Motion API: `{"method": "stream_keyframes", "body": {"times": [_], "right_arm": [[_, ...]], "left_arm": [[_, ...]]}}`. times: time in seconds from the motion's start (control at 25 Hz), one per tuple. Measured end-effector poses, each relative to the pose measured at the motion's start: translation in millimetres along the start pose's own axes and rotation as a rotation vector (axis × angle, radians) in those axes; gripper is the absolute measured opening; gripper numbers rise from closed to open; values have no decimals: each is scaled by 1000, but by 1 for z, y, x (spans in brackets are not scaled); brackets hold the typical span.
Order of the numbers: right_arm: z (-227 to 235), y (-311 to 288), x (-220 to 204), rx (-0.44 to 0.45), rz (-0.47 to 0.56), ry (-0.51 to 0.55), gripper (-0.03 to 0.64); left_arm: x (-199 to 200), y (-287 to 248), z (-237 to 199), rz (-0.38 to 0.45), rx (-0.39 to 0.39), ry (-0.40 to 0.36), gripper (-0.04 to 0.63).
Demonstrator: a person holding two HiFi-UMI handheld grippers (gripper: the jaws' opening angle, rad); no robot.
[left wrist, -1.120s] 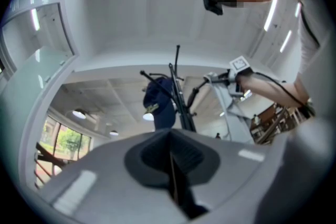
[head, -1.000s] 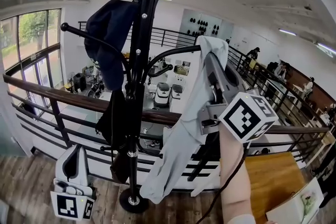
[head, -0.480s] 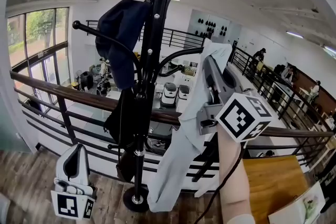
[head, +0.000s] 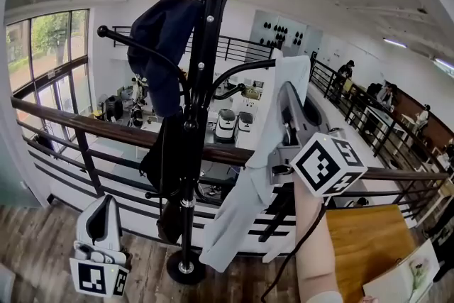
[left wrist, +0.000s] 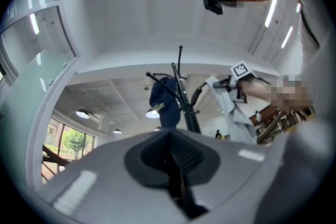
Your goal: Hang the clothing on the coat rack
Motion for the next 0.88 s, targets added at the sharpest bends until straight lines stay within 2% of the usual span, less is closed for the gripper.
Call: {"method": "stream_keyframes", "body": {"times": [0.16, 0.36, 0.68, 0.88], "right_arm": [[-4, 10, 3, -26, 5, 33, 67], [-8, 26, 4, -68, -2, 67, 81], [-26, 62, -2, -117, -38, 88, 80], [-43, 85, -13, -147, -58, 100, 40]], "left_arm": [[-2, 5, 0, -5, -17, 8, 5], [-2, 11, -2, -10, -42, 17, 6], [2, 26, -6, -15, -104, 24, 6], [2, 37, -8, -12, -148, 25, 6]]}}
Point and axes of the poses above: the fingertips, and each gripper's own axes: y backward along the fingers, z to its right, x out of its top, the point moved 2 cm from there along y, backward along the fingers, and after that the axes turned 5 degrees about x, right-handed, at the moved point
